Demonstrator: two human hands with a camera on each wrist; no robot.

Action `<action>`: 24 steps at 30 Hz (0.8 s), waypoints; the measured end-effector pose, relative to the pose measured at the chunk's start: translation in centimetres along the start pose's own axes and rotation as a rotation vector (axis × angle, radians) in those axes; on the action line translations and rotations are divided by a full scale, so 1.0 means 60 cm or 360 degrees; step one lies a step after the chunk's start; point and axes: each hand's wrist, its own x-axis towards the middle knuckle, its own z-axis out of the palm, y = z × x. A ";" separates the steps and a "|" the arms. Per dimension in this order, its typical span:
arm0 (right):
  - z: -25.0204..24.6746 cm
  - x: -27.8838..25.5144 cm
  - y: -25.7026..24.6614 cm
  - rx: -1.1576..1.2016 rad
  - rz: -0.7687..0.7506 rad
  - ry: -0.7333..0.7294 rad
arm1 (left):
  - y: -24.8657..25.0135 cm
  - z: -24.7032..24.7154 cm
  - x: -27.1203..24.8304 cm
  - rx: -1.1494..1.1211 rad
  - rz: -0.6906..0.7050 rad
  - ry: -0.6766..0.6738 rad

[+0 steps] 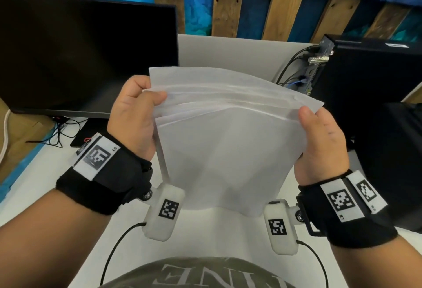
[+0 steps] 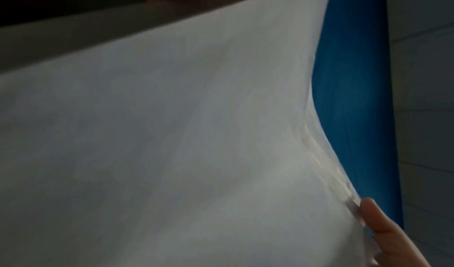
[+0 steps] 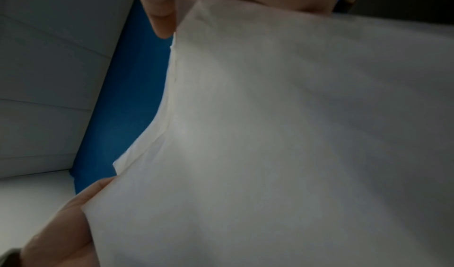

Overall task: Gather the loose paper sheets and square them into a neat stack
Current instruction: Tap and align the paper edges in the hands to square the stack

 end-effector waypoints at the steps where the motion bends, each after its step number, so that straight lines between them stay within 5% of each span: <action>1: 0.003 -0.001 0.000 -0.0012 -0.0005 0.0029 | 0.001 0.001 0.000 0.0026 0.0014 -0.0018; 9: -0.007 0.004 0.013 -0.0156 -0.0045 -0.0102 | -0.037 -0.021 -0.005 0.0170 0.0077 -0.0395; 16: -0.005 -0.013 0.027 -0.0370 -0.0037 0.0051 | -0.077 -0.021 -0.043 0.0502 0.0047 -0.0092; 24: 0.001 -0.005 -0.008 -0.0264 -0.0461 -0.0040 | -0.002 -0.003 -0.036 0.0402 0.0527 -0.0282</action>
